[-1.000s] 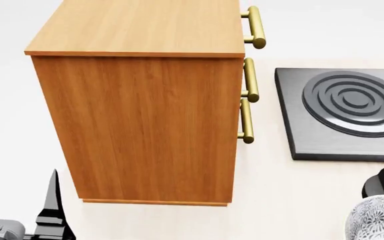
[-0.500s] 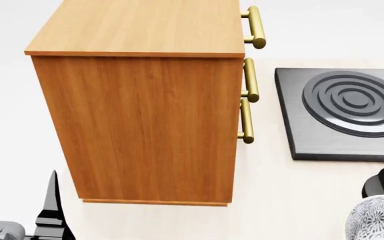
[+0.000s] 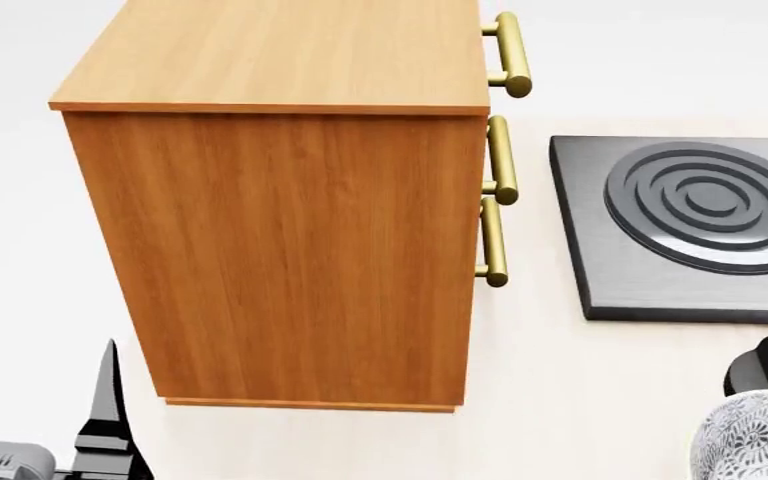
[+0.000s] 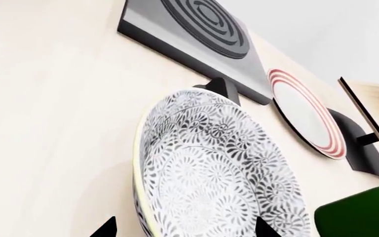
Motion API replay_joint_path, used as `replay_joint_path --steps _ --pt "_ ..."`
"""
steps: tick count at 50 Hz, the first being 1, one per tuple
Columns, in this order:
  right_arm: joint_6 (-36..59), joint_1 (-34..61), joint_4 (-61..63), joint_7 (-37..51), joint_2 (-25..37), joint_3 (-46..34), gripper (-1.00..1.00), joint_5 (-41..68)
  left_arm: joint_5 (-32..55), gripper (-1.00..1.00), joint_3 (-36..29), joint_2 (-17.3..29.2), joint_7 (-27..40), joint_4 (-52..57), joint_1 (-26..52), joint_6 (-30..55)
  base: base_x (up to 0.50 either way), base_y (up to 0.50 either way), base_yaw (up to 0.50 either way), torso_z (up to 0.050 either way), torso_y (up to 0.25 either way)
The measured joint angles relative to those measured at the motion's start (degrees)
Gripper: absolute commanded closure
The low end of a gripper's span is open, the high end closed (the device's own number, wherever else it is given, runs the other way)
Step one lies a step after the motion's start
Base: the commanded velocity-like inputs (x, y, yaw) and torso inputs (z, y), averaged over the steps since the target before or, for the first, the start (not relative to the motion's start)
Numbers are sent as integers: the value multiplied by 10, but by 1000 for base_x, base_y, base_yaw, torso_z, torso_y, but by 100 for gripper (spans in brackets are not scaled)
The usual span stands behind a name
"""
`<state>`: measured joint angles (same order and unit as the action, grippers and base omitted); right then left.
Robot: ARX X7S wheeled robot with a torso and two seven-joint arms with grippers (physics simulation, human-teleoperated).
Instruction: Put the bowl on the top of the cabinet.
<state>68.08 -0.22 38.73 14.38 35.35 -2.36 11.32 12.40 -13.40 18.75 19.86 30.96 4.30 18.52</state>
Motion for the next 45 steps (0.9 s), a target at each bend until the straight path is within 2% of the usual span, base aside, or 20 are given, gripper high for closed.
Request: replay_joint_path --steps 45 --pt "-13 9 -19 2 -5 -5 -100 3 5 -100 -7 5 7 0 2 -3 0 0 0 0 0"
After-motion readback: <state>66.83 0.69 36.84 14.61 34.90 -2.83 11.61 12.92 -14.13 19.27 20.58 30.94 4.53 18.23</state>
